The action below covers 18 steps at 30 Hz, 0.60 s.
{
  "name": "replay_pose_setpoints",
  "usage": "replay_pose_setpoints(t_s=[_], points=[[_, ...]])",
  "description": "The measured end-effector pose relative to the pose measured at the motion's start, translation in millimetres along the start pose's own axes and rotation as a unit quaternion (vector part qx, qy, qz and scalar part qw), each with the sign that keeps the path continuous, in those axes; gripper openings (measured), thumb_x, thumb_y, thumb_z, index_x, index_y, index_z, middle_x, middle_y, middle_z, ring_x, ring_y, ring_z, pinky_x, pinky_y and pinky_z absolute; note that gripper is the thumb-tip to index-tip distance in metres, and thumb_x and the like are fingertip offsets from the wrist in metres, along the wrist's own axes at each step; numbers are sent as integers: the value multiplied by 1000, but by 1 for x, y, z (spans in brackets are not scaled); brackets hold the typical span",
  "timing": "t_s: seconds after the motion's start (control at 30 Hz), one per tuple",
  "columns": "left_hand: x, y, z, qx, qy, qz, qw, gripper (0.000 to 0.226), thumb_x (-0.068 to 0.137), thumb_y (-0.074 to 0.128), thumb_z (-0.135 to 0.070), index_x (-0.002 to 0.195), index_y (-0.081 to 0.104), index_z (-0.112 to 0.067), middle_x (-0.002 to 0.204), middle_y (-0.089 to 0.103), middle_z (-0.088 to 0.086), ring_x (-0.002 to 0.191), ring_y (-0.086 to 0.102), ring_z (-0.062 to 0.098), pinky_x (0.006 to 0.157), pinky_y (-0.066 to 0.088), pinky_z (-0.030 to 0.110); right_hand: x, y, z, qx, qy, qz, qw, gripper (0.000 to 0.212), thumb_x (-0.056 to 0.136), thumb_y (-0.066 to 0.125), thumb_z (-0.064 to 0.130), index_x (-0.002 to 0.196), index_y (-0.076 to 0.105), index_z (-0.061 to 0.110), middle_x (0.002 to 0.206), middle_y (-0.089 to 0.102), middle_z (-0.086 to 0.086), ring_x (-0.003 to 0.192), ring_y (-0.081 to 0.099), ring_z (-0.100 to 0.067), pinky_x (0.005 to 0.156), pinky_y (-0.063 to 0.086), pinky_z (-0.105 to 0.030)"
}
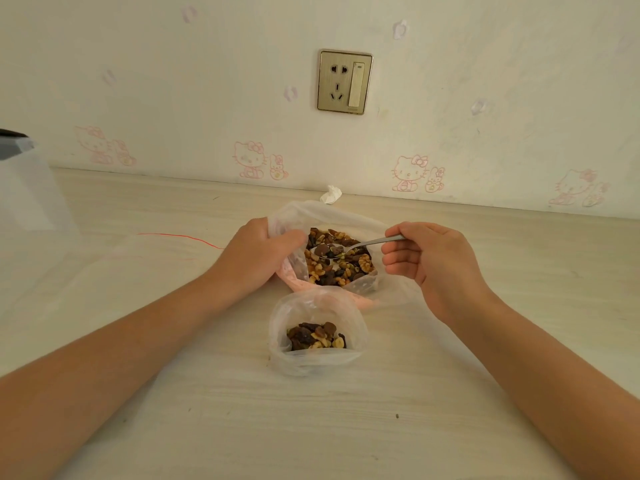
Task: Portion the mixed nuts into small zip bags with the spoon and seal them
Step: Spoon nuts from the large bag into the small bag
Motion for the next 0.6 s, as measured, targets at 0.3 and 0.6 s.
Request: replay_pose_setpoints(t_s=[0.3,0.6], points=[[-46,-26,2,105,-79,89,987,57,72,58,-75,63,58,-19,53,56,-6,44,50,9,43,38,19,-6,3,1,30,5,29,999,27,100,53,8,83,72,-1,63,68,-14,47,61,-19,44,51,-26],[-87,1,-18,144,-61,196,968,45,88,71,-46,56,51,-21,48,49,-7,42,43,7,44,33,15,-21,14,10,41,-10,75,996,34,98,51,7,72,72,3,59,62,-13,42,53,-19,39,45,-26]])
Point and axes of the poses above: each hand's wrist, its own x-axis towards the middle knuckle, its own y-axis out of the palm, z = x × y, the point moved 8 cm from there along x, towards the middle knuckle
